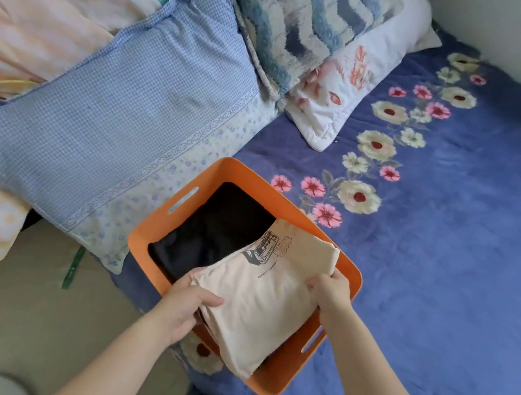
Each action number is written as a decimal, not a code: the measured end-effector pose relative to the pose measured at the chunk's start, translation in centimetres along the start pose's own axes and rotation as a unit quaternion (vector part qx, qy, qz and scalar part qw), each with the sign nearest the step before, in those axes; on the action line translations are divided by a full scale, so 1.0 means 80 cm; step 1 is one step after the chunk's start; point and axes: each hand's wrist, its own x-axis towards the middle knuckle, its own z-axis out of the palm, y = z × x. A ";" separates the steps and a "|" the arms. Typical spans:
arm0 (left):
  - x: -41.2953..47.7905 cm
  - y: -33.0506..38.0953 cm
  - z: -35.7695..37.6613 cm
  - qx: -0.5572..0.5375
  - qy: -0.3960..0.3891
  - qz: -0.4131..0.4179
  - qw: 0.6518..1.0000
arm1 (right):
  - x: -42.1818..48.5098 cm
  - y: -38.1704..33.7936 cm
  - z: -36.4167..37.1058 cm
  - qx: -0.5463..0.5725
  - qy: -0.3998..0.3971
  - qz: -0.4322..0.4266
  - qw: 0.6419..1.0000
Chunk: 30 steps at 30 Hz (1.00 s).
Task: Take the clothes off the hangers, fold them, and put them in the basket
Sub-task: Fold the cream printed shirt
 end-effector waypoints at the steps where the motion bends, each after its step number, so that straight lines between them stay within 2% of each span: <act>1: 0.008 -0.003 0.000 0.030 -0.009 -0.006 0.999 | 0.005 0.001 0.005 -0.008 0.020 -0.007 1.000; 4: 0.028 -0.015 0.001 0.168 -0.034 -0.018 0.985 | 0.017 0.010 0.010 -0.043 0.072 -0.022 0.996; 6: 0.037 -0.018 0.004 0.316 -0.037 -0.004 0.948 | 0.023 0.013 0.008 -0.107 0.089 -0.016 0.990; 8: 0.041 -0.019 0.012 0.477 -0.016 0.041 0.878 | 0.023 0.017 0.012 -0.165 0.101 -0.005 0.981; 10: 0.041 -0.023 0.020 0.595 0.014 0.112 0.796 | 0.014 0.021 0.022 -0.219 0.158 -0.062 0.961; 12: 0.038 -0.032 0.029 0.669 0.048 0.213 0.711 | -0.001 0.030 0.036 -0.312 0.214 -0.207 0.902; 13: 0.036 -0.038 0.035 0.680 0.048 0.255 0.686 | -0.004 0.035 0.043 -0.371 0.210 -0.281 0.860; 14: 0.035 -0.045 0.044 0.684 0.032 0.275 0.675 | -0.004 0.040 0.049 -0.426 0.191 -0.332 0.820; 16: 0.037 -0.061 0.063 0.698 -0.013 0.225 0.680 | 0.010 0.048 0.054 -0.524 0.123 -0.344 0.770; 17: 0.042 -0.070 0.071 0.707 -0.026 0.168 0.687 | 0.019 0.050 0.054 -0.551 0.099 -0.304 0.771; 19: 0.054 -0.083 0.082 0.706 -0.036 0.064 0.704 | 0.037 0.049 0.051 -0.544 0.058 -0.203 0.812; 21: 0.070 -0.094 0.085 0.711 -0.032 0.020 0.702 | 0.055 0.051 0.053 -0.524 0.050 -0.167 0.834; 27: 0.087 -0.104 0.084 0.732 -0.016 -0.013 0.681 | 0.064 0.044 0.055 -0.556 0.052 -0.170 0.812; 30: 0.081 -0.108 0.090 0.751 -0.007 0.011 0.661 | 0.056 0.034 0.046 -0.576 0.114 -0.245 0.771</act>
